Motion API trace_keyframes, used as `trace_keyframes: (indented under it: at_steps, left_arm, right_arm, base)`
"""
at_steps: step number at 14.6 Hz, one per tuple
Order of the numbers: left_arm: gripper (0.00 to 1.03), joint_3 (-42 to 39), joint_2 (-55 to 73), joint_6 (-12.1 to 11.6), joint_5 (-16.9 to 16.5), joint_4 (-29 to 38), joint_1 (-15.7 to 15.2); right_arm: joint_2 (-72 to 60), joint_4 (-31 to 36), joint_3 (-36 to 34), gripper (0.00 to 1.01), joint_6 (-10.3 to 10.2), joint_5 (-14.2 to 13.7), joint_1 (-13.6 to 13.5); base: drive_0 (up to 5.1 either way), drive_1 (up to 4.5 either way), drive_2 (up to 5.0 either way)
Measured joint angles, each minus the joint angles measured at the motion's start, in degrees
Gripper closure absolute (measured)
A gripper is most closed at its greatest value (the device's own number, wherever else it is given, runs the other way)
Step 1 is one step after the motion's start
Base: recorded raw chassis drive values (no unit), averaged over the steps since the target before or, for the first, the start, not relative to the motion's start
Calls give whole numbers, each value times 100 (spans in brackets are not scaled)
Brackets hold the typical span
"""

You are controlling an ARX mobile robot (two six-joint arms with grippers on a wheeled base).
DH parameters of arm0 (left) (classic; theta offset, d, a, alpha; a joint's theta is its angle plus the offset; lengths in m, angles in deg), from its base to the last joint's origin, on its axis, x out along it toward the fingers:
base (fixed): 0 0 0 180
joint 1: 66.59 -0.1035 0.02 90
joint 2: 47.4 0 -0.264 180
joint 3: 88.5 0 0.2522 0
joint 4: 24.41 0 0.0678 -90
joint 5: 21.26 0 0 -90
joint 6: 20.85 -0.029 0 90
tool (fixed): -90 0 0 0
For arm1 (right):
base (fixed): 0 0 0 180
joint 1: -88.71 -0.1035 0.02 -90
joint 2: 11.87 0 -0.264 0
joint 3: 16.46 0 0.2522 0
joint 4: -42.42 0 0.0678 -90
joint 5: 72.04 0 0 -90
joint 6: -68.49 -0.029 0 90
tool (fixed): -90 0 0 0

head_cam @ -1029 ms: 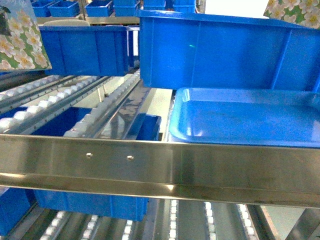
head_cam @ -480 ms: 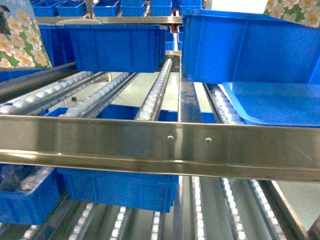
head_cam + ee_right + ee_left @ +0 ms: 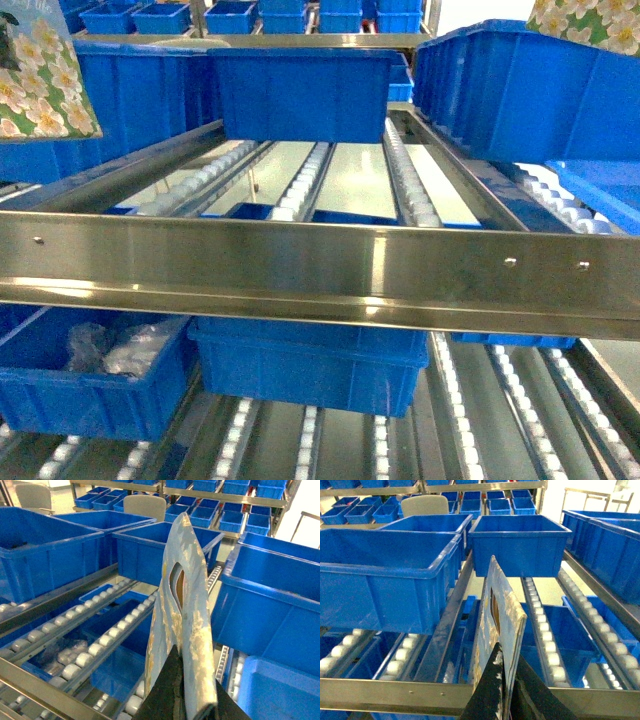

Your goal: Move flower gift bag to table near conveyor

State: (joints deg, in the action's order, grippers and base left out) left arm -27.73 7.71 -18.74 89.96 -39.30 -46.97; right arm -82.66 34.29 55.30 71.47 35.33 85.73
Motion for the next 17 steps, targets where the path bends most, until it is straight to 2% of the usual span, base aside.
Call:
trace_keyframes:
  at_steps: [17]
  left_arm:
    - [101,-2,-9,0,-2,-13,7]
  right_arm:
    - [0,-4,0,99,2,0,4]
  base:
    - [-493,226,256]
